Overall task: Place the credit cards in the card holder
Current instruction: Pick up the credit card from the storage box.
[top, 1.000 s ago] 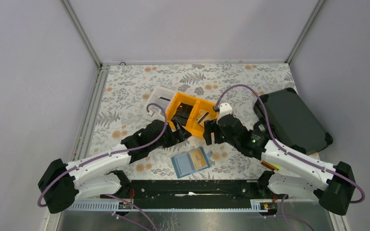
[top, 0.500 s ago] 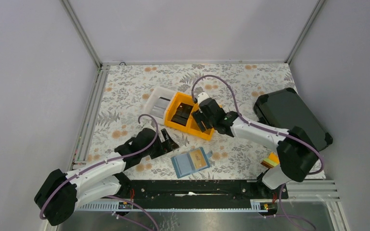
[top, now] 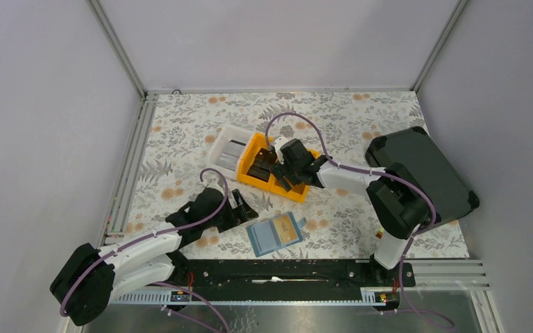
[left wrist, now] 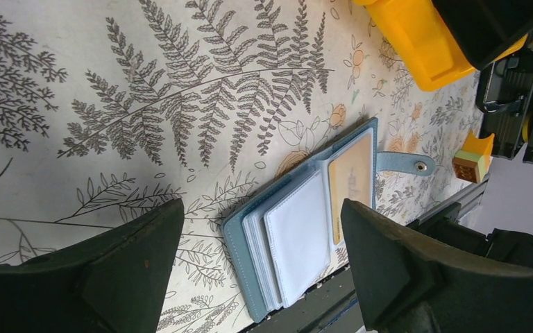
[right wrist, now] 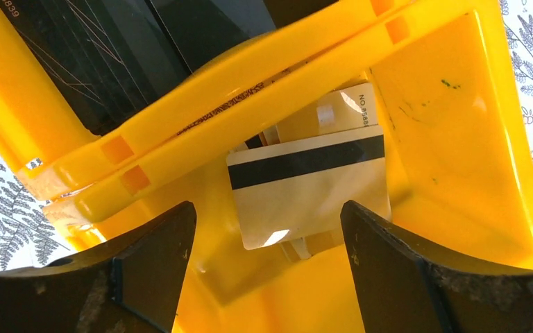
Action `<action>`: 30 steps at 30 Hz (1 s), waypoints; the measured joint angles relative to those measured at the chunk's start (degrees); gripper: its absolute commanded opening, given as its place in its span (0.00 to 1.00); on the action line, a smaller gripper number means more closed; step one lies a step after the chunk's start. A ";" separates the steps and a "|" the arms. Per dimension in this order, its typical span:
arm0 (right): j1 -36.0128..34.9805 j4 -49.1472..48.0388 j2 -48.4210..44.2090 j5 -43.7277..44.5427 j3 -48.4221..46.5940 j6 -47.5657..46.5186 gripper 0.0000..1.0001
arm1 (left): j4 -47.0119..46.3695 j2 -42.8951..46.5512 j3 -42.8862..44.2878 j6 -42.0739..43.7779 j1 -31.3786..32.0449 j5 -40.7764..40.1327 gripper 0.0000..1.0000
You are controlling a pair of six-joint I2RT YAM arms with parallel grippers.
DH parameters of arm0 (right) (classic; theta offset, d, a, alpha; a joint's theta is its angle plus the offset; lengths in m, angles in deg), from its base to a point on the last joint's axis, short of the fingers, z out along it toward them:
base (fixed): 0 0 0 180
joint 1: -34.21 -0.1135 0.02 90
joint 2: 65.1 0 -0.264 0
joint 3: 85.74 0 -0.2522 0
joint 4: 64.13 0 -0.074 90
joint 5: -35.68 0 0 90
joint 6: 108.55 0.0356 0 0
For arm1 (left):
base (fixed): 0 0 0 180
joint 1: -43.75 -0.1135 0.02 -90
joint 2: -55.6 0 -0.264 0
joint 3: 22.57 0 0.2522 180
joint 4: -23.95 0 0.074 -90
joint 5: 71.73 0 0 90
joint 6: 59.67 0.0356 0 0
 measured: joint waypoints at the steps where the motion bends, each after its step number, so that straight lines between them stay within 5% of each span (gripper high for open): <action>1: 0.11 -0.39 0.28 -0.24 0.00 -0.24 0.84 | -0.11 -0.17 -0.07 0.00 -0.09 0.20 0.88; 11: 0.59 -3.63 3.23 -0.90 0.04 -3.69 0.79 | -3.50 -2.36 -0.22 -0.17 -0.70 1.97 0.88; 19: 0.59 -4.46 4.72 0.33 -0.79 -6.34 0.54 | -5.18 -3.56 -0.22 -0.59 -1.11 2.82 0.88; 30: -1.14 -8.70 4.35 5.92 1.38 -8.72 0.42 | -5.20 -3.56 -0.28 -0.61 -1.90 3.43 0.88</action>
